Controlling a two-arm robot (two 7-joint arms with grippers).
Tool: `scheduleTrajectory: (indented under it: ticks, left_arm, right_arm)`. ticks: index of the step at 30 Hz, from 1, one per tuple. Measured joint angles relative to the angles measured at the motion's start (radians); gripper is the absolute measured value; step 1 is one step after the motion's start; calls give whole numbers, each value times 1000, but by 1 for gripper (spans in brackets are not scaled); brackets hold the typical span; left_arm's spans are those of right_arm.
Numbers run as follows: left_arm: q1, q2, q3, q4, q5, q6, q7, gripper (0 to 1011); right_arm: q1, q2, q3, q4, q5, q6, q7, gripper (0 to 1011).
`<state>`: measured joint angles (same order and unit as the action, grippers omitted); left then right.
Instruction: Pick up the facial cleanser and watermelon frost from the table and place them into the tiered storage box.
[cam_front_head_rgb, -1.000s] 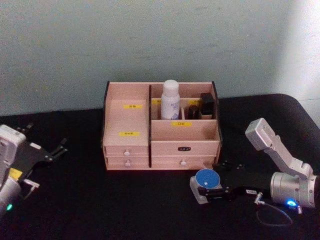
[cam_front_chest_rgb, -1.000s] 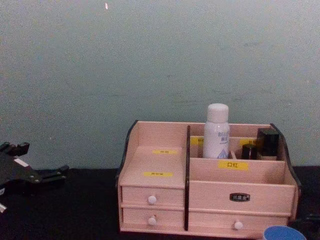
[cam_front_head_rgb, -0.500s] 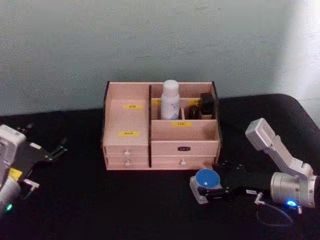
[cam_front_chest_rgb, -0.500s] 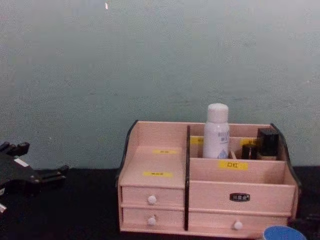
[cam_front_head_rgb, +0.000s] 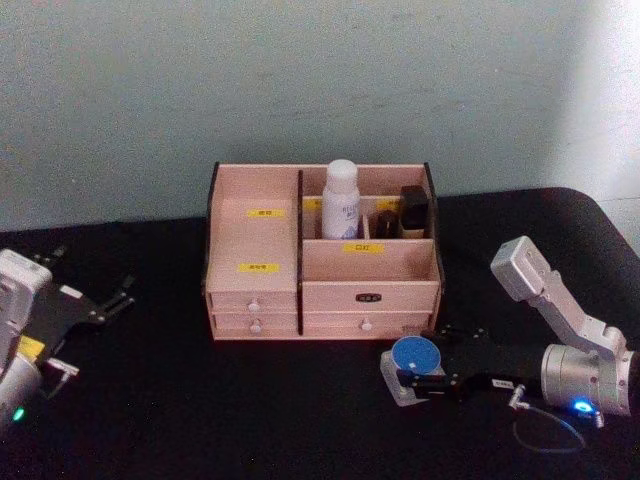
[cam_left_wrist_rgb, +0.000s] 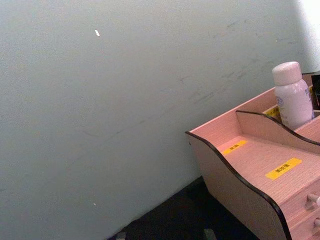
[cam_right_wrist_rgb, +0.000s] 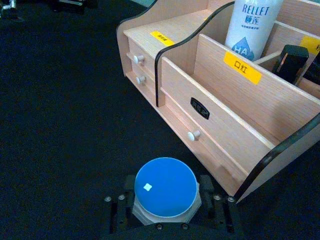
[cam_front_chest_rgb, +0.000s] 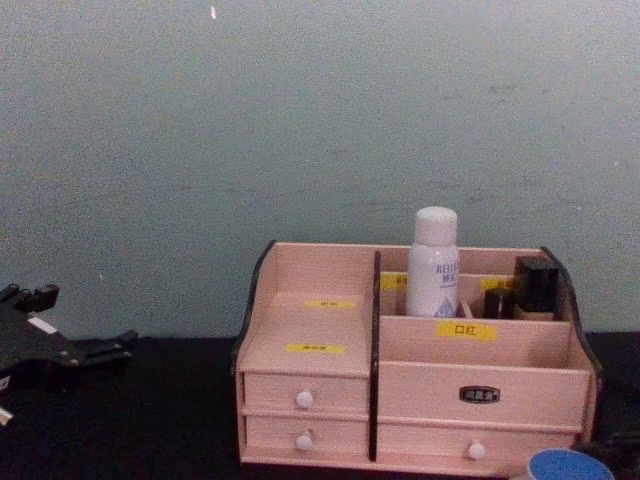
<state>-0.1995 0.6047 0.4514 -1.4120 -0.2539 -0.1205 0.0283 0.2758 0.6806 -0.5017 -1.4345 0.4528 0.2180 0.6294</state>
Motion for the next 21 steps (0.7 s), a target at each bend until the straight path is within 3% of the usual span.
scheduleTrajectory:
  ticks: [5, 21]
  left_arm:
    - [0, 0, 0, 0, 0, 0, 0, 1001]
    - [0, 0, 0, 0, 0, 0, 0, 1001]
  right_arm:
    - [0, 0, 0, 0, 0, 0, 0, 717]
    - [0, 1, 0, 0, 0, -1, 0, 717]
